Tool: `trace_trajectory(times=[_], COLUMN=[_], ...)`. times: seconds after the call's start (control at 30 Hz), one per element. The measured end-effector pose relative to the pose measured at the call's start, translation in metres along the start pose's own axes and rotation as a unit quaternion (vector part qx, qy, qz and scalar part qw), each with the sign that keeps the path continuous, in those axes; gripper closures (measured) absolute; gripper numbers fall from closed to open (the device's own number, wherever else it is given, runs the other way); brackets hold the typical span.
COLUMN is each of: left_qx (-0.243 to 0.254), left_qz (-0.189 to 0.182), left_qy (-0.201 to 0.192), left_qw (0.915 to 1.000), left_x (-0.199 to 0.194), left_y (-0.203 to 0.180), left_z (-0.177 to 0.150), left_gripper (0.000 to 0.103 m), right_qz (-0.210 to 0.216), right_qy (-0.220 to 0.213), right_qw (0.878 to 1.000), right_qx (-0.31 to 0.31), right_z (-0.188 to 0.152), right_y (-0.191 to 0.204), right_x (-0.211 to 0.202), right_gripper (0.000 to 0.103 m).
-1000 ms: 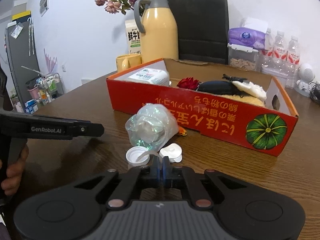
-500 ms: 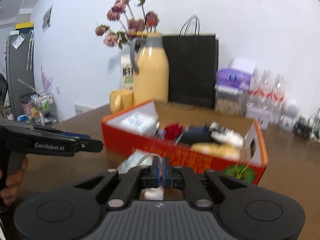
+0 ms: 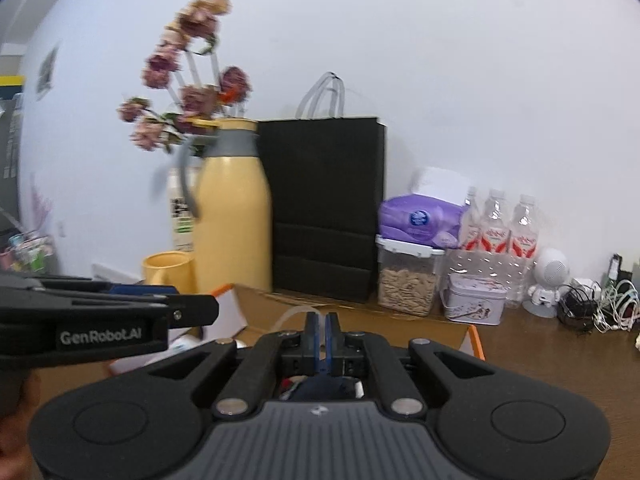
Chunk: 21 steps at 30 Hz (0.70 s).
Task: Organize objects
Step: 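Carry the yellow soap bar and white cap over the box, then open both grippers to release the soap bar and cap into the box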
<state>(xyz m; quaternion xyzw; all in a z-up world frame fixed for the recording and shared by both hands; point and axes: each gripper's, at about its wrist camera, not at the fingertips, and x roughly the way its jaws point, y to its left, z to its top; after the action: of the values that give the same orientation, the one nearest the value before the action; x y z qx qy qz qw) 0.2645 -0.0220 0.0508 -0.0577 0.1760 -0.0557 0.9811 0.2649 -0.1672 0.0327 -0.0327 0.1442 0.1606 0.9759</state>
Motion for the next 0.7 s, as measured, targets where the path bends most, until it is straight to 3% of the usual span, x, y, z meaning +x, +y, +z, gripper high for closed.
trace_trajectory(times=[0.13,0.33,0.43,0.5,0.53,0.57,0.63,0.7], left_qx=[-0.004,0.008,0.007,0.007,0.008,0.007,0.005,0.002], left_qz=[0.006,0.009,0.015,0.021,0.024,0.029,0.038,0.038], left_qy=[0.018,0.02,0.007,-0.006,-0.013,-0.02,-0.032,-0.033], left_qw=[0.9998,0.9997,0.9998,0.9997,0.9996,0.9994,0.9987,0.9987], left_x=[0.026,0.03,0.023,0.016,0.013,0.01,0.006,0.004], left_y=[0.003,0.005,0.006,0.006,0.007,0.007,0.007,0.008], left_z=[-0.006,-0.014,-0.014,-0.013,-0.013,-0.012,-0.01,-0.009], left_gripper=[0.067,0.067,0.048,0.024,0.018,0.004,0.0,0.0], right_qz=[-0.017,-0.015,-0.022,-0.021,-0.023,-0.029,-0.039,-0.042], right_qy=[0.012,0.038,0.045,0.046,0.044,0.042,0.036,0.031], right_qw=[1.0,0.999,0.998,0.998,0.998,0.998,0.998,0.998], right_qx=[0.012,0.025,0.035,0.045,0.047,0.046,0.043,0.044], right_z=[-0.011,-0.023,-0.026,-0.027,-0.028,-0.028,-0.029,-0.028], right_y=[-0.01,-0.019,-0.021,-0.024,-0.024,-0.025,-0.025,-0.025], right_x=[0.024,0.033,0.03,0.025,0.023,0.021,0.017,0.014], right_gripper=[0.101,0.099,0.092,0.082,0.063,0.038,0.017,0.012])
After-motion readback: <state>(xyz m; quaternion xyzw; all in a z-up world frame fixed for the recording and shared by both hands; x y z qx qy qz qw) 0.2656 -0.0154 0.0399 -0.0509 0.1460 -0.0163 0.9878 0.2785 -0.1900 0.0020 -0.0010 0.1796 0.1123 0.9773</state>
